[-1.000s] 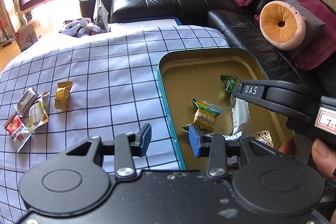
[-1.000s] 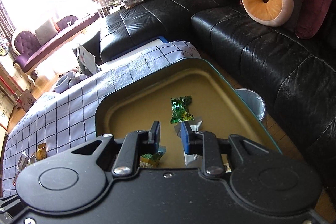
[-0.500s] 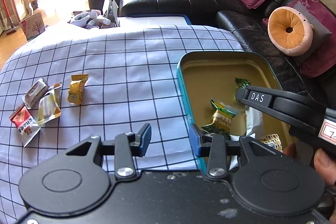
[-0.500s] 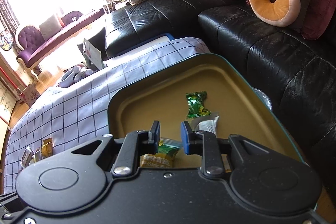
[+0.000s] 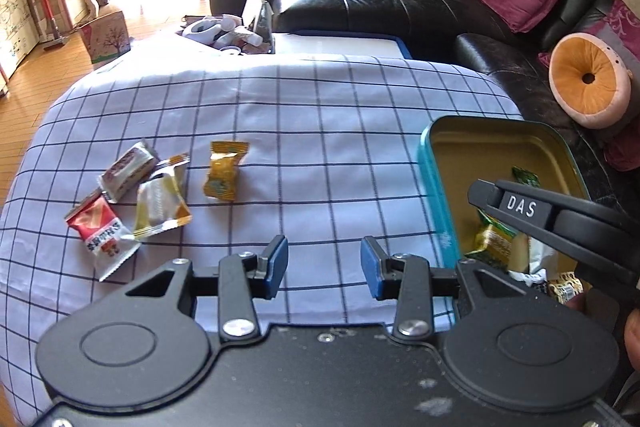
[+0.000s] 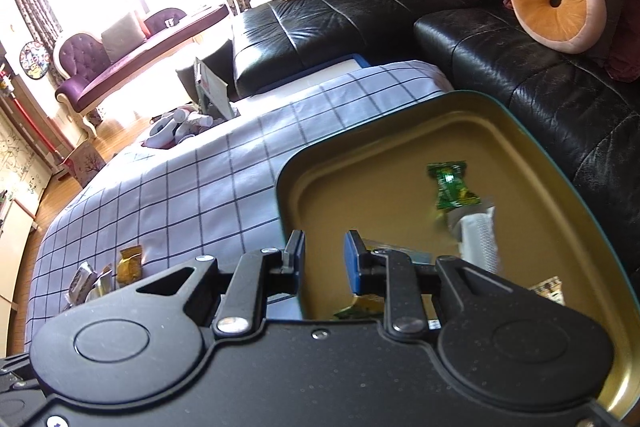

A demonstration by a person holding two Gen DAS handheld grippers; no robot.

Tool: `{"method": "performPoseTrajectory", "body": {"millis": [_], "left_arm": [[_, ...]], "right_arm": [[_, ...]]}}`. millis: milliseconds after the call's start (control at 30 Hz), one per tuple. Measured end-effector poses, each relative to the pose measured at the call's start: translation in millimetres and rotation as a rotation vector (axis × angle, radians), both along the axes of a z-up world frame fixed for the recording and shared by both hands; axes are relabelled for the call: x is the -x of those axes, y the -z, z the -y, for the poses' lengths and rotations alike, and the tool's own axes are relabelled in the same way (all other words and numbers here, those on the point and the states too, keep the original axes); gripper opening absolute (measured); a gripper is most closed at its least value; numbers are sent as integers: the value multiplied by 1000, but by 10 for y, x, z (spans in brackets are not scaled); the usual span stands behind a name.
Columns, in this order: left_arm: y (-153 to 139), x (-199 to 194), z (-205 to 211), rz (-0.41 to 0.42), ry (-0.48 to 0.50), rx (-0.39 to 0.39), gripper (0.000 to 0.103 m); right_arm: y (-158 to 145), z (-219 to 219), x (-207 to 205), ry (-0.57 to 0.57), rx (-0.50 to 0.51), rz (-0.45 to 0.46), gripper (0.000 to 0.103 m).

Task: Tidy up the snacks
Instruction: 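Move both open grippers back over the snack pile on the checkered cloth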

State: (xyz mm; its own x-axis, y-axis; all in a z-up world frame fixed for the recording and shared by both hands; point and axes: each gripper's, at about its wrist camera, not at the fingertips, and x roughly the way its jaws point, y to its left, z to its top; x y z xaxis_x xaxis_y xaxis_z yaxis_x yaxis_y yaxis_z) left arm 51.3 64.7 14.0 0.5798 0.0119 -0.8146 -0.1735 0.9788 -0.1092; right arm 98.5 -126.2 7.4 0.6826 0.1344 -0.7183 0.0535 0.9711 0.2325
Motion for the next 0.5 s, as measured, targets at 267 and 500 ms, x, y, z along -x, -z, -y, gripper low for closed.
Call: {"method": "performPoseTrajectory", "body": {"millis": [267, 500], "left_arm": [[-18, 40, -474, 2, -98, 8, 41], [45, 85, -986, -19, -231, -66, 42]], "right_arm": [[26, -312, 5, -58, 12, -7, 34], [39, -562, 10, -104, 6, -10, 34]]}}
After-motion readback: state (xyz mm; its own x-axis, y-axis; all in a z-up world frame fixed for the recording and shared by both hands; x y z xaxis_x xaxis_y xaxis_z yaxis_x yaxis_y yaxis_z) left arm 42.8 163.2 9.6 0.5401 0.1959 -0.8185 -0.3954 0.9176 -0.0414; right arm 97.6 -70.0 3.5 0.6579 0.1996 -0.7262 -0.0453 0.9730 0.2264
